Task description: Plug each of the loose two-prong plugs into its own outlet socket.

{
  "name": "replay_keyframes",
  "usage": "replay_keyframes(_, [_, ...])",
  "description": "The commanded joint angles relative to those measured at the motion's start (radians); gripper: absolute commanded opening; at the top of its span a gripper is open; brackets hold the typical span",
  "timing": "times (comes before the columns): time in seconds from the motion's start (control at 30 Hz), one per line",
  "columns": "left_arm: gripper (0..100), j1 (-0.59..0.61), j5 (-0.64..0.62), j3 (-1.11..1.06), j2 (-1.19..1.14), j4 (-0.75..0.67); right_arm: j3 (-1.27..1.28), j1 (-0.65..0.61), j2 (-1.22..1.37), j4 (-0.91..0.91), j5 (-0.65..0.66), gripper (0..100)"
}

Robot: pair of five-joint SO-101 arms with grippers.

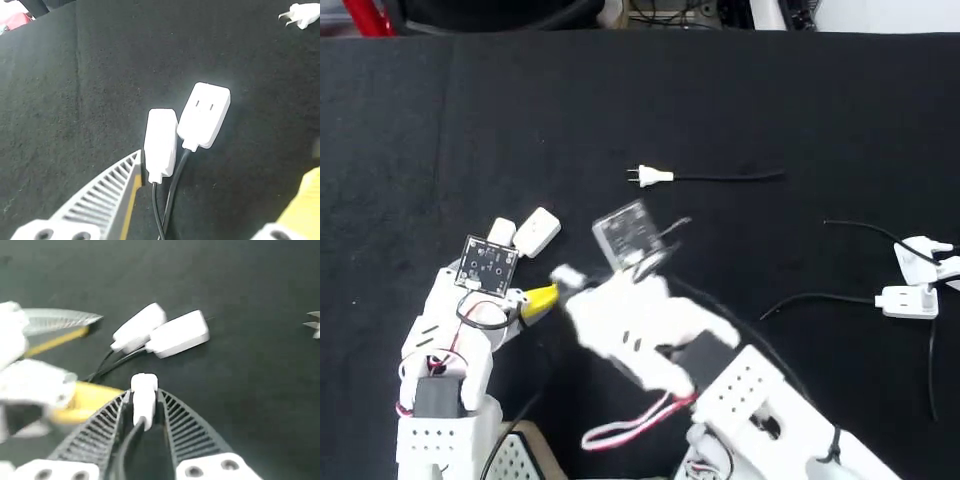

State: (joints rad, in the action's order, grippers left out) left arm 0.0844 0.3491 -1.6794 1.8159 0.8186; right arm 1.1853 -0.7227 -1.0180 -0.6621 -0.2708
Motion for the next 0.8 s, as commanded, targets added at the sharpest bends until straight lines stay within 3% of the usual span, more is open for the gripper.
replay_keyframes(0.0, [46,0.051,0.037,-0.021,0.008,-0.023,-0.084,0.144,-0.007,-0.031,0.048,1.1])
replay_keyframes(0.17, [46,0.229,0.092,-0.001,0.008,-0.008,-0.147,0.292,-0.005,-0.16,0.089,1.1])
replay_keyframes(0.33, [46,0.38,0.026,0.108,0.005,0.026,-0.162,0.391,-0.005,-0.18,0.236,1.2])
replay_keyframes(0.5, [46,0.366,0.084,0.371,-0.129,0.238,-0.174,0.399,-0.004,-0.207,0.324,1.2])
replay_keyframes(0.77, [46,0.295,0.089,0.664,-0.694,0.245,-0.318,0.4,0.243,-0.318,0.414,1.3])
